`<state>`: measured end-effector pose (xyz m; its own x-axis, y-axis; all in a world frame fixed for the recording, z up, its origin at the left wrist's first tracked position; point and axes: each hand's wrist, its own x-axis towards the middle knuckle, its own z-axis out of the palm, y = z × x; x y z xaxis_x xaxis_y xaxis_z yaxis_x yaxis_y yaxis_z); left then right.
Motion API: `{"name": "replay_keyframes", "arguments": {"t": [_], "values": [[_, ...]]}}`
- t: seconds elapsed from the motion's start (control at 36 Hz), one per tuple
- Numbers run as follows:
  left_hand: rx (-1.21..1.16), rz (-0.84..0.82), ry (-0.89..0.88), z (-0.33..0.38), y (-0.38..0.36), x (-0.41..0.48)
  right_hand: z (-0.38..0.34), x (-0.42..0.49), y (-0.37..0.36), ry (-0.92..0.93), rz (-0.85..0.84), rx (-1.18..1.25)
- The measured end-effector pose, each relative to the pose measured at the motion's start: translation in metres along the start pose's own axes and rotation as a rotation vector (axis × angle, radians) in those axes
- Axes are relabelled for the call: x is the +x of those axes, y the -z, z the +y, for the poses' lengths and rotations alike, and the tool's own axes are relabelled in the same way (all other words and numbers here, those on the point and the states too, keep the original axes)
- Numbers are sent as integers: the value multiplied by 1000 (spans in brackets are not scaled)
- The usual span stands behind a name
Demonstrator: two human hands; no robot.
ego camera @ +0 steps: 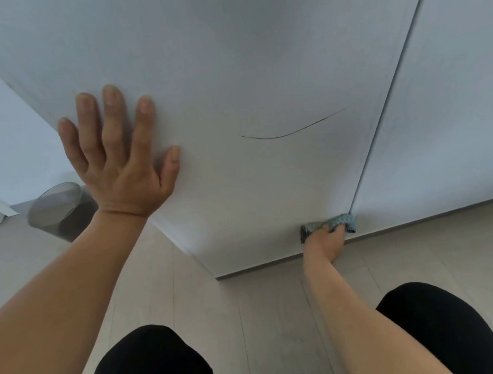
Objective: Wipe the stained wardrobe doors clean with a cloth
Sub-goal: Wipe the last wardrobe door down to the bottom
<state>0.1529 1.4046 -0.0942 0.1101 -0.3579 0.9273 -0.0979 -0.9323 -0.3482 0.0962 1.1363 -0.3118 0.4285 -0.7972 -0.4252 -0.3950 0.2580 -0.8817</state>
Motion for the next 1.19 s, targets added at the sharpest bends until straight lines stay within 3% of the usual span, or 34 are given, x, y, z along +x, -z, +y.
{"name": "replay_keyframes", "arguments": {"t": [0.11,0.22,0.31,0.47,0.64,0.78,0.86,0.97,1.06,1.14,1.19], "values": [[13,-16,1,0,0,-1,-13,-26,6,58,57,159],[26,-40,-6,0,1,1,-64,-88,3,342,-71,346],[21,-57,-11,1,4,3,-76,-124,-8,521,-165,329],[2,-16,5,3,5,7,-56,-108,-29,488,-32,302],[-41,16,9,4,1,3,23,-61,-60,163,61,149],[-132,-5,4,-1,3,5,36,-62,-58,79,65,142],[-215,-16,7,-1,5,2,10,-98,-49,176,71,270],[-386,-94,26,-6,-2,-1,-34,-176,-47,569,-38,555],[-485,-151,49,-14,-12,-6,-47,-202,-66,793,-71,518],[-518,-216,29,-12,-9,-2,-25,-189,-91,798,29,366],[-390,-129,4,-4,0,0,11,-161,-101,601,106,301]]}}
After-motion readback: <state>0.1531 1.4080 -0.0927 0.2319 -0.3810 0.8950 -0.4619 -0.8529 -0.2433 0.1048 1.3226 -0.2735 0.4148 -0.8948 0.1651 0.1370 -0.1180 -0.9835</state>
